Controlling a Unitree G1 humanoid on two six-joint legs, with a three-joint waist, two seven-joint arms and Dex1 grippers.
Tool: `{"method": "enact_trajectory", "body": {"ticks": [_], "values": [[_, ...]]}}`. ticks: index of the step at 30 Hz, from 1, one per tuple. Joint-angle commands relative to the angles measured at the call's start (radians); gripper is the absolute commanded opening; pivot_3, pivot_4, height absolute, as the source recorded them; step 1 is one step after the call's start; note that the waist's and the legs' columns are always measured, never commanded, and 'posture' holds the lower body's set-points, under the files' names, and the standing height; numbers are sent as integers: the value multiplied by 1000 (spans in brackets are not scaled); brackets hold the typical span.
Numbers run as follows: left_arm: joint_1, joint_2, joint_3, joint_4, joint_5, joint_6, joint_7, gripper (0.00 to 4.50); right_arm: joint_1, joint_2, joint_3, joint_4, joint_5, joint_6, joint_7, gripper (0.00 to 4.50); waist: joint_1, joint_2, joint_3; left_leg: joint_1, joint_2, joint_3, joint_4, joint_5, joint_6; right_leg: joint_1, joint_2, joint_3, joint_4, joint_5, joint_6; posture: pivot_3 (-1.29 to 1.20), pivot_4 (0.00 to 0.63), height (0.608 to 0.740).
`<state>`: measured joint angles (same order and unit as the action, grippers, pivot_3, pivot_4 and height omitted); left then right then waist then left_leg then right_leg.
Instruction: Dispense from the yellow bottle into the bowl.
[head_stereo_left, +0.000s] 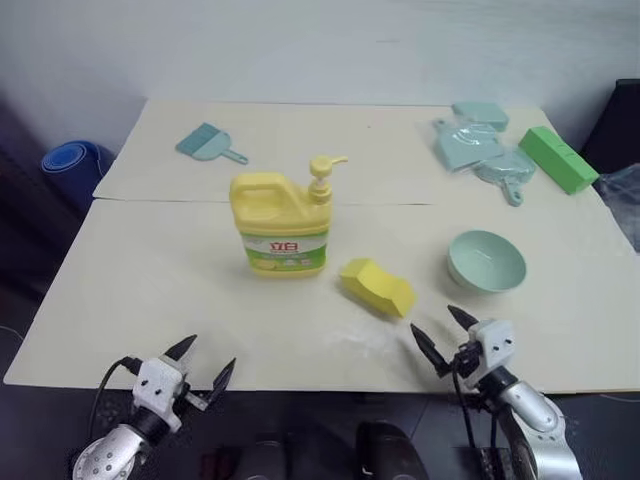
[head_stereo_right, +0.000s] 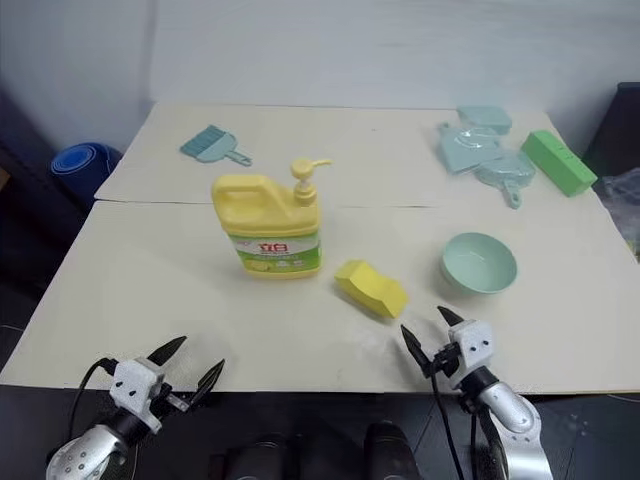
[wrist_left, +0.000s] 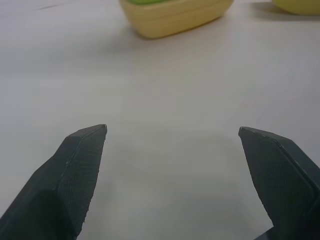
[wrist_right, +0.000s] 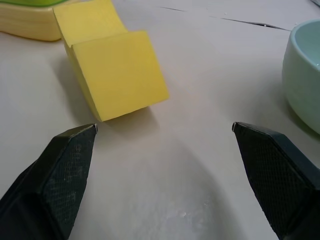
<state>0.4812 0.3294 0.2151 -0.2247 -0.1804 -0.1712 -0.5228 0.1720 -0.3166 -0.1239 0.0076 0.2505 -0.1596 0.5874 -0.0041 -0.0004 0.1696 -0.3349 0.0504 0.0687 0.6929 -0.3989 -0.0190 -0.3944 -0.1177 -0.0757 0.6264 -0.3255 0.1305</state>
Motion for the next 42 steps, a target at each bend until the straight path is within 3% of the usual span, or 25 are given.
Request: {"method": "enact_trajectory", "body": {"ticks": [1,5,9,13,17,25,29,31,35,38,42], "values": [[16,27,6,-40,-23,17,-19,4488,-5,-13,0,-10,11,-30,26,4500,0,0,0,0,0,0,0,0,0,0,0,0,0,0,0,0,150,740],[-6,127,-8,-149,-246,157,-204,4488,-21,-96,3,-142,89,73,116,4500,3,1,0,-1,0,0,0,0,0,0,0,0,0,0,0,0,150,740],[-98,223,-16,-229,-378,280,-287,4488,-134,-242,43,-234,121,338,169,4500,2,2,1,-1,0,-4,3,0,0,1,-1,2,0,0,0,0,150,740],[-172,279,-46,-238,-387,321,-345,4488,-301,-318,98,-198,112,539,180,4500,0,2,1,0,0,-4,4,0,0,1,1,2,1,0,0,0,150,740],[-202,284,-58,-220,-373,312,-373,4488,-445,-326,202,-109,48,618,215,4500,-2,2,1,-1,0,-1,2,0,0,1,2,0,2,0,0,0,150,740],[-216,269,-85,-219,-356,311,-379,4488,-597,-307,336,-13,9,788,277,4500,0,2,1,-5,-1,0,5,0,0,1,2,-1,1,0,0,0,150,740],[-220,267,-89,-212,-345,302,-381,4497,-617,-288,348,39,-38,748,247,4330,2,3,1,-5,-1,-1,5,0,0,0,2,-1,2,0,0,0,150,740],[-230,264,-92,-207,-339,297,-383,4500,-613,-283,333,39,-40,723,248,3899,2,3,1,-5,-1,-1,5,0,0,0,2,-1,2,0,0,0,150,740],[-272,256,-101,-190,-349,306,-386,4500,-551,-330,224,-88,59,726,316,2530,4,3,1,-5,-1,-1,5,0,0,0,2,-2,1,0,1,0,150,740],[-309,247,-117,-175,-361,320,-395,4500,-479,-368,79,-202,182,753,365,2450,7,4,2,-7,-1,-3,5,0,0,0,2,-2,1,1,2,0,150,740],[-381,220,-146,-170,-403,378,-394,4500,-424,-434,-238,-223,329,798,342,2450,10,4,2,-8,-2,-3,6,0,0,1,1,-2,0,1,3,0,150,740]]}}
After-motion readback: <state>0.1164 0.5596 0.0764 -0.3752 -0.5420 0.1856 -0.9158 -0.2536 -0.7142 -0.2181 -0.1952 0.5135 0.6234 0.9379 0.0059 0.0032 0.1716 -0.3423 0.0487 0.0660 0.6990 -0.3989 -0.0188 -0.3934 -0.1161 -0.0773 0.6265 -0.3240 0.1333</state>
